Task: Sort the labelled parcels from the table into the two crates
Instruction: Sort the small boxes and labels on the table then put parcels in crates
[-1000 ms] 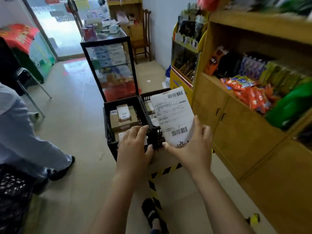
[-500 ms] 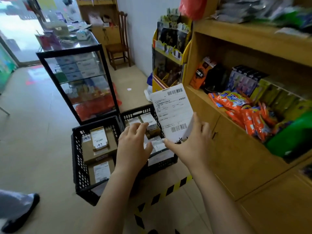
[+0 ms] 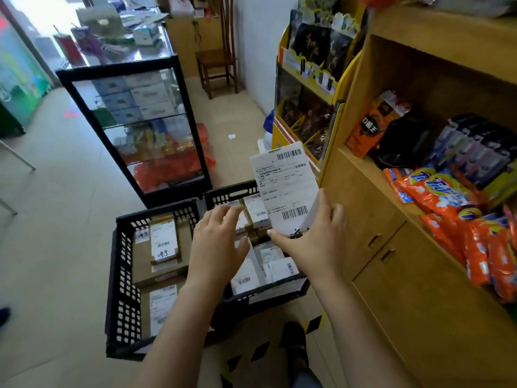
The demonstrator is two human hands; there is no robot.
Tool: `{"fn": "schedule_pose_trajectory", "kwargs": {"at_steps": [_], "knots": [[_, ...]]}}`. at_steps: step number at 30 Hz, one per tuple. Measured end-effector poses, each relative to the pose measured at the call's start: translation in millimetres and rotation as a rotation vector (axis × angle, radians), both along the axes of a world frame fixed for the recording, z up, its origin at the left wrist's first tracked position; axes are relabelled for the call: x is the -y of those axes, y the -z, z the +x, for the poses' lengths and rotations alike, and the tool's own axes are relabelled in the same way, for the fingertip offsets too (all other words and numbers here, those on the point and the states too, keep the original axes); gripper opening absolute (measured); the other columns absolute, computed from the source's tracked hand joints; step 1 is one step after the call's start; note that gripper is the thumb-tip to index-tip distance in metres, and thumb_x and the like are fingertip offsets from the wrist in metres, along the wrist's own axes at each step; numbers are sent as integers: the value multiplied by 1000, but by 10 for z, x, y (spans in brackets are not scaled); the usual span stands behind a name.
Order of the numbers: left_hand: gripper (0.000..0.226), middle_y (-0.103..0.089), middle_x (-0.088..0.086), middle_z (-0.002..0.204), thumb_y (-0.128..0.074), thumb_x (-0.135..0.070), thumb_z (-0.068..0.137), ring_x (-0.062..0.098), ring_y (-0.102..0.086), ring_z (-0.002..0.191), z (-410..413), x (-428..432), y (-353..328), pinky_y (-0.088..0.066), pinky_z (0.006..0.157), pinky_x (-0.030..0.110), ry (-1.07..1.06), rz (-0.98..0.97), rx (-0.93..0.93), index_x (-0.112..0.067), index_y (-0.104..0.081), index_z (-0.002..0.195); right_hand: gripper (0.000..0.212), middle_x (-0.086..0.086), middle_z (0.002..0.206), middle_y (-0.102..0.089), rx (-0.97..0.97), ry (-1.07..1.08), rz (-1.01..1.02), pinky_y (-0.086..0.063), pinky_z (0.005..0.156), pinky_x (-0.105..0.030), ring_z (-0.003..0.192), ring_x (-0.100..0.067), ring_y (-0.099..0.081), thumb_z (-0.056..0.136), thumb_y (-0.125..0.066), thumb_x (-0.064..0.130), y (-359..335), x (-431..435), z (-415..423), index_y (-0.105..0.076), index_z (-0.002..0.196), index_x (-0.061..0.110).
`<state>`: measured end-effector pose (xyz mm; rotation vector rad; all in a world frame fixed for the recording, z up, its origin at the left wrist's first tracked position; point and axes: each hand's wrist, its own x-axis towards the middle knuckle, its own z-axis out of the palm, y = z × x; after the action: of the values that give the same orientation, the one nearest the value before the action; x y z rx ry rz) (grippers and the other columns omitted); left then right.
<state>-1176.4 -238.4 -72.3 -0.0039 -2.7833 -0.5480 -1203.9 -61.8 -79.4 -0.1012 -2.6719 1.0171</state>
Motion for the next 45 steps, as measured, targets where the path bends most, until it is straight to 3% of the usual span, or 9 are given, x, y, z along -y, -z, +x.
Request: {"fn": "schedule_pose_trajectory", "kwargs": {"at_steps": [6, 12, 18, 25, 29, 34, 42, 45], "knots": [[54, -57, 6, 122, -74, -19, 76, 27, -52, 114, -943, -131, 104, -44, 95, 41, -87, -10, 6, -15, -56, 127, 121, -4, 133, -36, 7, -101, 22, -37, 82, -23, 126, -22, -35, 56, -85, 59, 69, -49, -1067, -23, 151, 16], [54, -59, 9, 115, -75, -16, 72, 29, -55, 106, -1610, -195, 275, -45, 89, 42, -158, -16, 39, -10, -58, 123, 123, -6, 133, -35, 85, -137, 35, -51, 85, -39, 125, -25, -34, 52, -85, 60, 257, -85, -1819, -23, 150, 18], [57, -59, 7, 114, -76, -15, 71, 28, -55, 105, -2047, -90, 652, -45, 89, 40, -226, 14, 124, -13, -58, 125, 123, -4, 128, -36, 206, -149, 53, -50, 79, -37, 121, -26, -36, 50, -83, 64, 709, 27, -2340, -24, 148, 21], [53, -58, 6, 116, -73, -17, 76, 27, -54, 106, -2460, 125, 1413, -44, 88, 38, -240, 21, 260, -13, -57, 125, 123, -6, 126, -35, 358, -126, 58, -39, 73, -29, 118, -24, -32, 51, -85, 60, 1563, 239, -2705, -23, 149, 18], [55, -57, 5, 118, -71, -15, 75, 26, -53, 107, -2753, 268, 1959, -43, 90, 38, -230, 32, 344, -14, -55, 127, 122, -6, 132, -33, 445, -101, 51, -37, 77, -30, 123, -23, -28, 53, -85, 58, 2112, 438, -2932, -22, 150, 18], [56, -54, 5, 124, -69, -17, 79, 25, -50, 112, -3140, 468, 2659, -43, 94, 38, -237, 61, 416, -15, -52, 132, 126, -8, 132, -32, 519, -96, 81, -45, 88, -38, 124, -26, -30, 55, -84, 60, 2772, 707, -3270, -17, 152, 15], [59, -50, 2, 130, -67, -19, 83, 22, -47, 118, -3346, 665, 3587, -43, 93, 35, -208, 83, 554, -19, -46, 138, 123, -8, 134, -30, 590, -134, 133, -47, 89, -38, 122, -26, -31, 59, -81, 62, 3692, 905, -3609, -14, 154, 24], [63, -49, 2, 134, -65, -17, 85, 21, -44, 121, -3362, 699, 3770, -40, 96, 32, -180, 121, 582, -19, -41, 143, 114, -6, 138, -27, 589, -161, 114, -40, 85, -31, 125, -25, -28, 63, -80, 61, 3909, 974, -3618, -18, 154, 31]]}}
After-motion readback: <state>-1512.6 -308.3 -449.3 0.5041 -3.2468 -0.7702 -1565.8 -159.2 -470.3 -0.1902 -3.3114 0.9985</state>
